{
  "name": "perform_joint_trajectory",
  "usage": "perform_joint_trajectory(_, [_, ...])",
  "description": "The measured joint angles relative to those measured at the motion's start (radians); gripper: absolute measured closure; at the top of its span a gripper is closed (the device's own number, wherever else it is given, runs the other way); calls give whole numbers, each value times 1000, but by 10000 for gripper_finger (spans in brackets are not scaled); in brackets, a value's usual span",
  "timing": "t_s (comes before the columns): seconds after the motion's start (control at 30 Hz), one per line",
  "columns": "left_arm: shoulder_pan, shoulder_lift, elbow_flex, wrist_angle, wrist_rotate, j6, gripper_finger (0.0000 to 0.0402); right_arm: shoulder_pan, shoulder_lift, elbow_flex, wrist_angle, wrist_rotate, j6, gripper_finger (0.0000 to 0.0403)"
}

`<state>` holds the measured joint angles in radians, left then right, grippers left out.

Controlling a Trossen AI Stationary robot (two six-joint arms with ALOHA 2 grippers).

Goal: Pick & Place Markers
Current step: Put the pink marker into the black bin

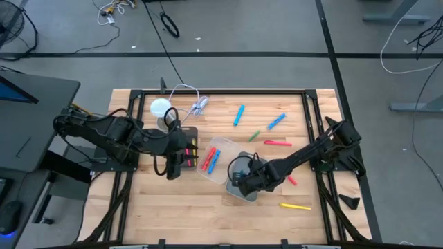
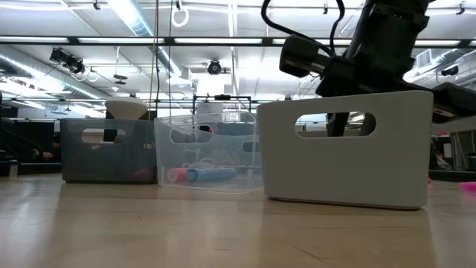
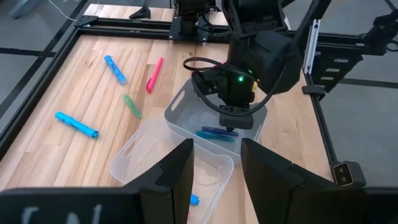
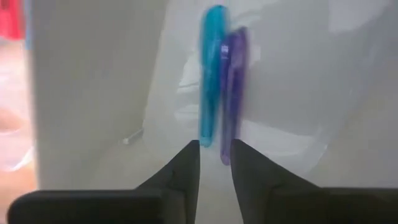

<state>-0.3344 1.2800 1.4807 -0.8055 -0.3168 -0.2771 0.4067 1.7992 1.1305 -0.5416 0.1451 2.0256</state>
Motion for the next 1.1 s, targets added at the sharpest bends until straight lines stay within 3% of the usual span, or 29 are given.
perform_joint_trajectory(0.17, [0, 0, 0, 1, 0, 1, 264, -17, -53, 0, -10, 9, -181, 325])
perform_joint_trajectory(0.53, [0, 0, 0, 29, -3, 2, 264, -101, -249, 0, 8, 201, -698, 328])
perform_joint_trajectory(0.8, [0, 0, 0, 73, -3, 1, 264, -124, -373, 0, 230, 232, -1181, 328])
perform_joint_trajectory(1.1, [0, 0, 0, 117, -3, 0, 264, -120, -467, 0, 424, 204, -1572, 328])
